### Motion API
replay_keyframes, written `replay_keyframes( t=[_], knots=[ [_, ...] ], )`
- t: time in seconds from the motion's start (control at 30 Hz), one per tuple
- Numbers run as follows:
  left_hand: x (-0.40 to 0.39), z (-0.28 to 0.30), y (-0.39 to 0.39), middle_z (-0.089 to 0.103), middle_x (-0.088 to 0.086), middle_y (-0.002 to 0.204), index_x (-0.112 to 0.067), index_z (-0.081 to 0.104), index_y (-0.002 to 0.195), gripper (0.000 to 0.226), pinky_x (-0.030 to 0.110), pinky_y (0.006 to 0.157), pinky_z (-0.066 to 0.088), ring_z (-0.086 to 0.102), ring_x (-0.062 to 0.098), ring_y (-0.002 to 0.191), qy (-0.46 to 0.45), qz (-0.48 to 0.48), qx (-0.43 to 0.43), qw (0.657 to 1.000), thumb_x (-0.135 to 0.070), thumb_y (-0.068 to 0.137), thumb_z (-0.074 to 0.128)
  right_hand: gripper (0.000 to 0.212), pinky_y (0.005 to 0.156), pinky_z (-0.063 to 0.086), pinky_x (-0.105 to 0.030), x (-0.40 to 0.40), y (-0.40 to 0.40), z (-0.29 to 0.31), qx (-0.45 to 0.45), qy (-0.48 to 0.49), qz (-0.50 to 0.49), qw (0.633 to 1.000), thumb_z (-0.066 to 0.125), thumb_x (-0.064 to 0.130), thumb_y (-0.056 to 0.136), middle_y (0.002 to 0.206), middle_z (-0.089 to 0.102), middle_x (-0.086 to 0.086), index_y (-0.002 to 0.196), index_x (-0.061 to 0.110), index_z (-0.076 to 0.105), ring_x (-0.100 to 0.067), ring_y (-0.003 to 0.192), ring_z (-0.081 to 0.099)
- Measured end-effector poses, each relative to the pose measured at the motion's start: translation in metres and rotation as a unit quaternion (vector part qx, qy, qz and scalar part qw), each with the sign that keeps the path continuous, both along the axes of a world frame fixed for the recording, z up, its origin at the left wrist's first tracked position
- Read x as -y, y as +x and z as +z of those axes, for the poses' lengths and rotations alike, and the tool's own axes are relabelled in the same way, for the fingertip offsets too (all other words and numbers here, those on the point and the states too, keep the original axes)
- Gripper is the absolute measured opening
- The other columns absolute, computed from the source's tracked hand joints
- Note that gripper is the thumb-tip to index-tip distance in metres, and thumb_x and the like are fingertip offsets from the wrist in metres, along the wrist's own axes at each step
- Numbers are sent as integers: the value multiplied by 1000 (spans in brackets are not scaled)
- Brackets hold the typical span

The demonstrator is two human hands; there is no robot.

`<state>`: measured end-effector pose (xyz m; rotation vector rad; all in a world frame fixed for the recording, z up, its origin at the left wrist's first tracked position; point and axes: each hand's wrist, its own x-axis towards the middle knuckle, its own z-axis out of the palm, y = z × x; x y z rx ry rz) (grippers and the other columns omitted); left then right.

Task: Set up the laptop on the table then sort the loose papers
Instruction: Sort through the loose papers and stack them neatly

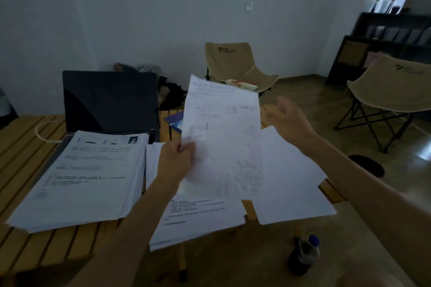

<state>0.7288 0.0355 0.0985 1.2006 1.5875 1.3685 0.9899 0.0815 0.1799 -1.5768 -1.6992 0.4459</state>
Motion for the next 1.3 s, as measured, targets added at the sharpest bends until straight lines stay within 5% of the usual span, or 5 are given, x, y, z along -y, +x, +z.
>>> replay_keyframes(
  t=[0.2,0.4,0.63,1.0,1.3],
  knots=[
    [15,-37,-34,55,4,90,-4,47,115,27,24,51,37,52,17,73,-141,40,-124,981,-2,89,53,67,108,38,-36,-19,7,-120,135,-193,-10,972,67,43,92,150,47,-10,145,8,45,-27,135,46],
    [20,-51,-30,42,23,131,-5,27,141,62,39,89,50,54,33,109,-198,41,-384,901,-8,88,59,89,106,42,-45,-26,9,-158,311,-211,17,926,58,79,75,138,49,-6,135,15,45,-25,127,48],
    [10,-66,-16,-2,4,165,-25,13,155,58,50,122,1,-5,26,151,-139,-173,-555,801,-40,102,32,72,105,42,-44,-29,14,-162,338,-154,-4,928,50,66,91,141,52,-8,139,13,45,-27,127,50],
    [-3,-61,32,16,6,162,-14,25,152,55,36,123,6,14,21,148,-59,-169,-512,840,-26,100,40,56,85,48,-46,-52,52,-110,-392,-236,-216,862,55,19,90,97,48,-8,142,3,43,-22,75,49],
    [-69,-73,137,39,4,151,-21,38,146,64,40,114,28,35,24,137,-30,-289,-523,801,-55,94,51,21,58,52,-34,-44,85,-127,-513,-317,-169,780,59,9,92,101,58,-19,110,1,54,-27,82,58]
  ],
)
